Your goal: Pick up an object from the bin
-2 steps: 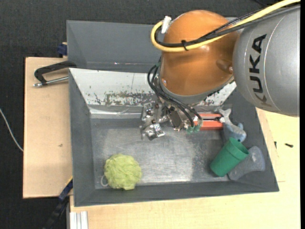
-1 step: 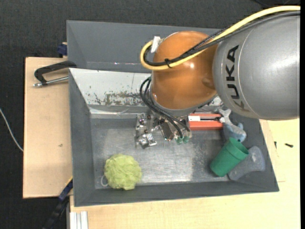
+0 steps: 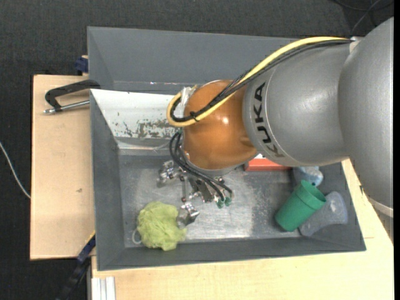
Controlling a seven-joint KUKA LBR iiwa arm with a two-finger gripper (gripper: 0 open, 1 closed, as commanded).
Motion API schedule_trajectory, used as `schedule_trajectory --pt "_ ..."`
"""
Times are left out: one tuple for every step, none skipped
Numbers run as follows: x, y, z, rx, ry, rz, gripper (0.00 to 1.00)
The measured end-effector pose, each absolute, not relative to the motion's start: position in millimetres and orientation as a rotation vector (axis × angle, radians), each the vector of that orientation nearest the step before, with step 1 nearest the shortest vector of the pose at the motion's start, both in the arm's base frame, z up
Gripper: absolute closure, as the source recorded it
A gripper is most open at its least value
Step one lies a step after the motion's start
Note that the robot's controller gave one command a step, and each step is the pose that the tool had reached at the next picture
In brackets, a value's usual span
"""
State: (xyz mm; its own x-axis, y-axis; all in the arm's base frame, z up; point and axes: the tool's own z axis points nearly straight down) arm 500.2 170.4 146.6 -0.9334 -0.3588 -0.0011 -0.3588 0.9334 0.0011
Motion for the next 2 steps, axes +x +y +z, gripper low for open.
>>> schedule_trajectory --pt "500.6 170.4 147.0 -0.573 3.087 0.002 0.00" --pt "500.6 195.0 74.5 -0.678 3.074 -0.005 1.00"
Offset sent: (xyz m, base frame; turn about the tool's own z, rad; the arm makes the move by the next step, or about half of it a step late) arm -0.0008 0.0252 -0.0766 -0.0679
